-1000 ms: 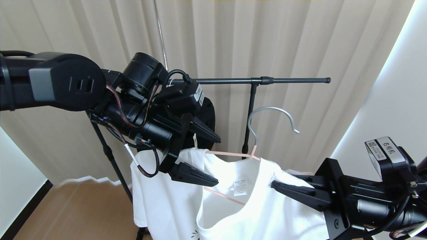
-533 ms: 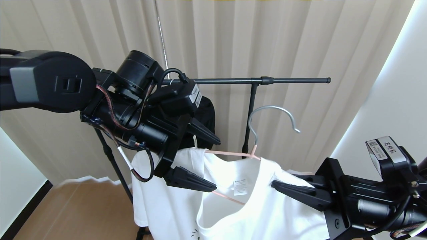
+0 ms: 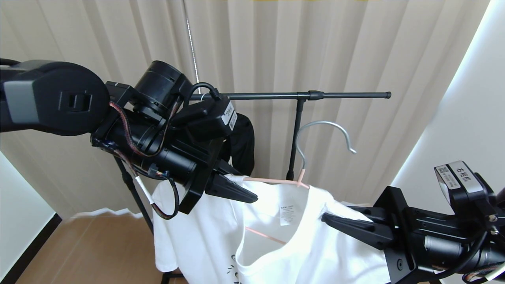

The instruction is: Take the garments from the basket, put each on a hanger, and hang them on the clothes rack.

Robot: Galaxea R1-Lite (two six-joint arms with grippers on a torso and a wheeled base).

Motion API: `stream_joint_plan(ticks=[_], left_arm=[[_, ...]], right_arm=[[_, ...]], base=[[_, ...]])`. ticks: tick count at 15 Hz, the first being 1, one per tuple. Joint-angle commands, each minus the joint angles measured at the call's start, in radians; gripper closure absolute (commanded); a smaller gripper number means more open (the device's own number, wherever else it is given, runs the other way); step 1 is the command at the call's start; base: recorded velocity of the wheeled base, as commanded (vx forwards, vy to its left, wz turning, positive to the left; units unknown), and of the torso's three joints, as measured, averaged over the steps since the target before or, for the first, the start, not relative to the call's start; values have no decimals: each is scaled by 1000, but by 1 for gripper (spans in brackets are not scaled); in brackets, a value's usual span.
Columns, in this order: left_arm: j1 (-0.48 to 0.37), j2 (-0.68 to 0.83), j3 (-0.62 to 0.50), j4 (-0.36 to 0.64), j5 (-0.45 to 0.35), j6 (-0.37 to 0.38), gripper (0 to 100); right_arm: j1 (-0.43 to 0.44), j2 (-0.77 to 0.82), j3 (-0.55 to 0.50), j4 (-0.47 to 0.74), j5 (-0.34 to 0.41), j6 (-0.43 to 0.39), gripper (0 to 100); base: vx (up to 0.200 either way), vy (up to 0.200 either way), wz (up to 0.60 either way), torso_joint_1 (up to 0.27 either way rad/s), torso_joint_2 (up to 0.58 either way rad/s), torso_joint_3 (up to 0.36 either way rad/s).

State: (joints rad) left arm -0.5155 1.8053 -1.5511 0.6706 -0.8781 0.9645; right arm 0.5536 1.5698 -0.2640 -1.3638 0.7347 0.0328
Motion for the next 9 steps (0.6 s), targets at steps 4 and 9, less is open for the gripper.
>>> stream_joint_plan(ticks=[4, 9], left_arm=[[3, -11, 8, -2, 1, -1, 100], [14, -17, 11, -5, 1, -3, 100]], right_arm=[[9, -20, -1, 3, 5, -4, 100], [8, -11, -7, 5, 5, 1, 0]], base=[[0, 0, 0, 0, 0, 0], [0, 0, 0, 0, 0, 0]])
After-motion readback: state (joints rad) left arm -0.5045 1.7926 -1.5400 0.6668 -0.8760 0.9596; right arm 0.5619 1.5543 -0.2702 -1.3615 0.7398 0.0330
